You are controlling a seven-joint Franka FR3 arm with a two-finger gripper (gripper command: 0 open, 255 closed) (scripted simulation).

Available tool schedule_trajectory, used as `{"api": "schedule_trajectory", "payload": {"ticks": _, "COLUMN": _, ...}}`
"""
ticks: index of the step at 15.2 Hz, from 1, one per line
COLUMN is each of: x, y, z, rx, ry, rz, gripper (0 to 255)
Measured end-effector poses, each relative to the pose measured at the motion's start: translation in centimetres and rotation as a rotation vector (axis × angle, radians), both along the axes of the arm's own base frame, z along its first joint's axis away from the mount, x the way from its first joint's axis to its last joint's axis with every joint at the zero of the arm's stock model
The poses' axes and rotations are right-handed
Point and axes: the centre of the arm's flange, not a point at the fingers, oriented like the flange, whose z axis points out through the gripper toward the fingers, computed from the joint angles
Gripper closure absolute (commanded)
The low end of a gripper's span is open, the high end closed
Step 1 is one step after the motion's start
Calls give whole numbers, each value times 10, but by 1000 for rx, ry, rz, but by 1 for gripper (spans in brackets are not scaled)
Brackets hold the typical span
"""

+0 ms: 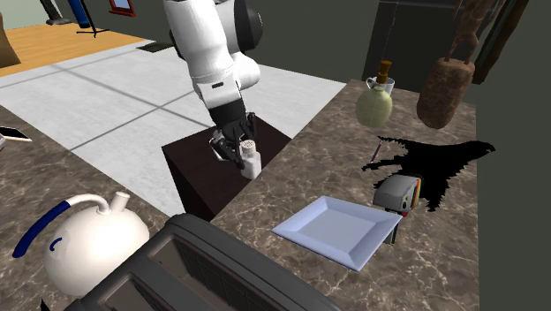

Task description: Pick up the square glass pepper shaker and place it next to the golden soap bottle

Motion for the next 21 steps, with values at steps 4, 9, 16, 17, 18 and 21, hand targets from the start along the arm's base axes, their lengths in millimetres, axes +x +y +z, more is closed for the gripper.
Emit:
{"api": "schedule_trajectory", "payload": {"ticks": 4, "x": -1, "y": -1, "z": 20, "rx": 0, "ry": 0, "rz": 0, "gripper": 255}}
{"api": "schedule_trajectory", "payload": {"ticks": 9, "x": -3, "y": 1, "z": 46, "rx": 0, "ry": 0, "rz": 0, "gripper": 255}}
{"api": "schedule_trajectory", "payload": {"ticks": 16, "x": -2, "y": 0, "z": 83, "rx": 0, "ry": 0, "rz": 0, "gripper": 255}}
{"api": "schedule_trajectory", "payload": {"ticks": 17, "x": -2, "y": 0, "z": 88, "rx": 0, "ry": 0, "rz": 0, "gripper": 255}}
{"api": "schedule_trajectory", "payload": {"ticks": 18, "x": -1, "y": 0, "z": 94, "rx": 0, "ry": 0, "rz": 0, "gripper": 255}}
{"api": "schedule_trajectory", "payload": {"ticks": 21, "x": -1, "y": -1, "z": 110, "rx": 0, "ry": 0, "rz": 0, "gripper": 255}}
